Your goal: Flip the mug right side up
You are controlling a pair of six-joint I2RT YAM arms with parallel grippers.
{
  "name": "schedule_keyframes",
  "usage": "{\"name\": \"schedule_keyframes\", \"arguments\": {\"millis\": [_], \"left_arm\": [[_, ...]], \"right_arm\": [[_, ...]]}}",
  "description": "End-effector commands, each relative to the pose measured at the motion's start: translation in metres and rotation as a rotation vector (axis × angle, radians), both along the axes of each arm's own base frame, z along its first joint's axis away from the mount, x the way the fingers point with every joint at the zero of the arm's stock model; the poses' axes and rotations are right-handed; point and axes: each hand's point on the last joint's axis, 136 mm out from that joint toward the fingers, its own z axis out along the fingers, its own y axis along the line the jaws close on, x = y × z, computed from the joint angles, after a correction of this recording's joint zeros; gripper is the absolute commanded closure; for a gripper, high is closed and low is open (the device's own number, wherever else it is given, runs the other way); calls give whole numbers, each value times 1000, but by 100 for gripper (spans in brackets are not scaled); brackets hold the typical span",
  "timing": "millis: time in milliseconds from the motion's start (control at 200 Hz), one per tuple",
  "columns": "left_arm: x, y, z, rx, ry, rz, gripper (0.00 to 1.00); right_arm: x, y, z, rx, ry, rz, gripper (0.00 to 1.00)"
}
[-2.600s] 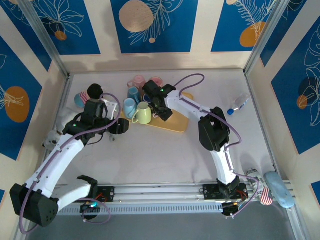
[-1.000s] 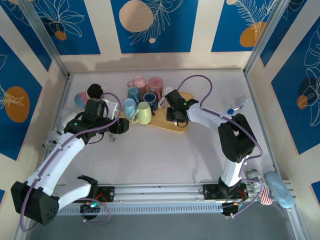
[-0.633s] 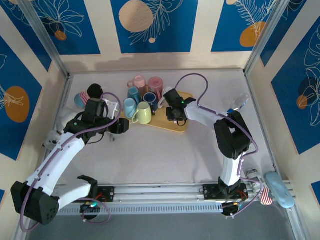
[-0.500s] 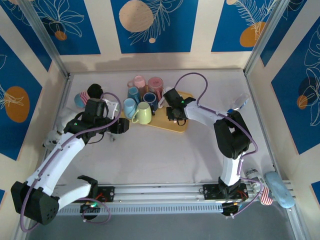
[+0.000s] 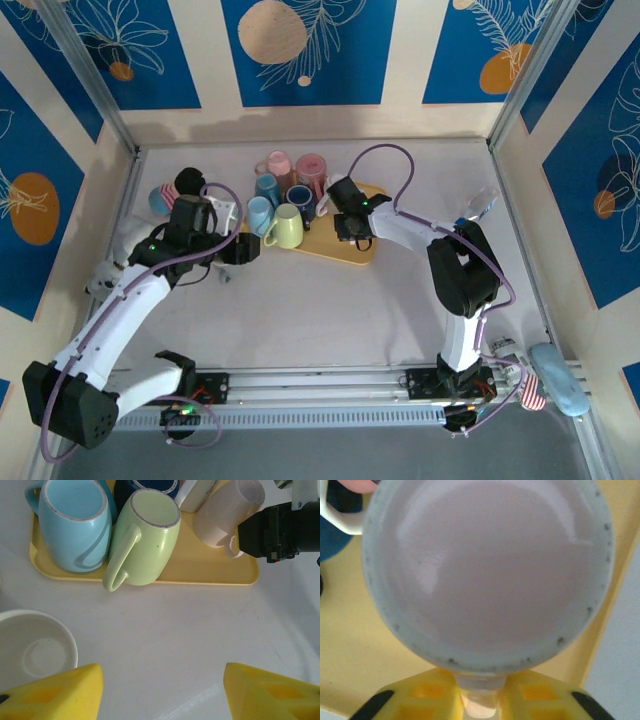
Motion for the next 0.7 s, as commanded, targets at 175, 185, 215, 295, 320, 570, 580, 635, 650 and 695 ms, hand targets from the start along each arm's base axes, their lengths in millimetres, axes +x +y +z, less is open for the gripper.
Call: {"name": "schedule_keyframes", "arguments": {"millis": [175,185,215,295,320,570,580,635,650,695], "left_arm": [[4,-4,-3,-42,14,6,35],[4,-4,-3,-42,14,7,35],[4,-4,-3,-43,14,7,35],[4,-3,-4,-42,14,6,35],[4,-3,-5,-40,15,7,35],[1,-2,-6,-42,10,10,35],[1,-2,-7,-42,11,9,35],[0,-2,-8,-40,14,10,35],[1,-2,-8,-40,13,8,35],[0,-2,-8,-38,12,6,35]], "right_arm": [[0,-10,4,-20,-6,-47,69],[1,-10,4,-20,-7,-48,69],[2,-9,4,-19,-6,-53,69],[4,-8,2,-13,1,-65,69],[5,-7,1,-12,5,-70,69],[9,-7,-2,-25,16,-110,69],[9,-8,-2,-27,16,-109,70],[9,-10,-2,-35,17,-114,72],[9,-10,-2,-36,16,-115,72],[8,-12,-3,-45,19,-118,74]]}}
